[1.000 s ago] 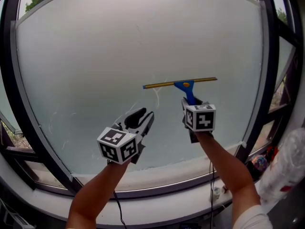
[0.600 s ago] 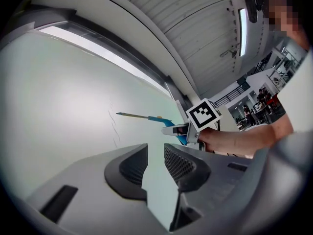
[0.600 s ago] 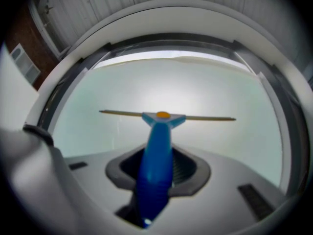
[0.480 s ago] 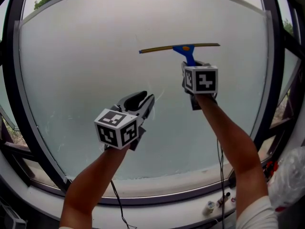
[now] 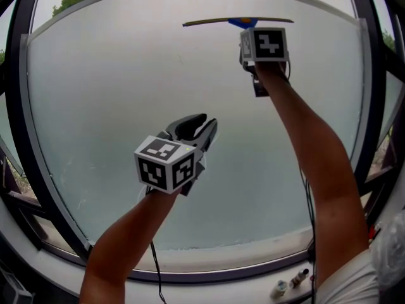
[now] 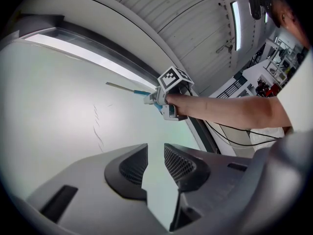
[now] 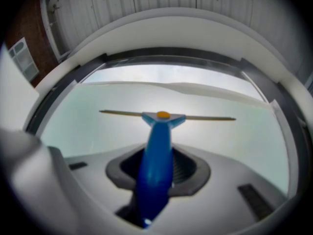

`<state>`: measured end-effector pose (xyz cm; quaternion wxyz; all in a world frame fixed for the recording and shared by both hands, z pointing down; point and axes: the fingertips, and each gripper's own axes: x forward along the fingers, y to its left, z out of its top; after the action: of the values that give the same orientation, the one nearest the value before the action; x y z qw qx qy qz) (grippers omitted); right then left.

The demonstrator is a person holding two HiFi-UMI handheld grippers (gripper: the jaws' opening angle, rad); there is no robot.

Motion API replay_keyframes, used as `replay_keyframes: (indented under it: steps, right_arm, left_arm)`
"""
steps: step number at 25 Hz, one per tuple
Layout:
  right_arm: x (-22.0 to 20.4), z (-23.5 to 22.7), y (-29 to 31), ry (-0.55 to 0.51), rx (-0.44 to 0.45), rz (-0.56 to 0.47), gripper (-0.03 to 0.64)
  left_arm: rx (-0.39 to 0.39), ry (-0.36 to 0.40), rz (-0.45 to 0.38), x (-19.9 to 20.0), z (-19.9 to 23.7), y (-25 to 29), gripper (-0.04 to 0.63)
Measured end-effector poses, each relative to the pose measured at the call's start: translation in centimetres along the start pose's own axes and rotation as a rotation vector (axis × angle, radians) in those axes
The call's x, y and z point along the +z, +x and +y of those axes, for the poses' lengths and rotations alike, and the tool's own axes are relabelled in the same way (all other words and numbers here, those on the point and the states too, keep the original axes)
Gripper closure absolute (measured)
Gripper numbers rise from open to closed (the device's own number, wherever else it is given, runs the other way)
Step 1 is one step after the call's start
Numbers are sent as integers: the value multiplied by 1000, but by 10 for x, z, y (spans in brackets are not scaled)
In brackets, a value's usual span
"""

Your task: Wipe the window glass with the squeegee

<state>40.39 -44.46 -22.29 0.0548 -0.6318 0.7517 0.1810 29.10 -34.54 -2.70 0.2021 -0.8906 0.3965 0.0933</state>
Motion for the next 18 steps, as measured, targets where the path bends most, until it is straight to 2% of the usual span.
replay_keyframes:
  steps: [6, 12, 18]
  right_arm:
    - [45, -2, 24, -20, 6, -52, 483]
    - [43, -6, 39, 7, 18, -18, 483]
    - [38, -8, 44, -18, 9, 0, 483]
  left_arm:
    - [0, 19, -12, 11, 7, 7, 469]
    - [-4, 16, -1, 5, 9, 4, 469]
    - [-8, -4, 17, -3, 8, 3, 469]
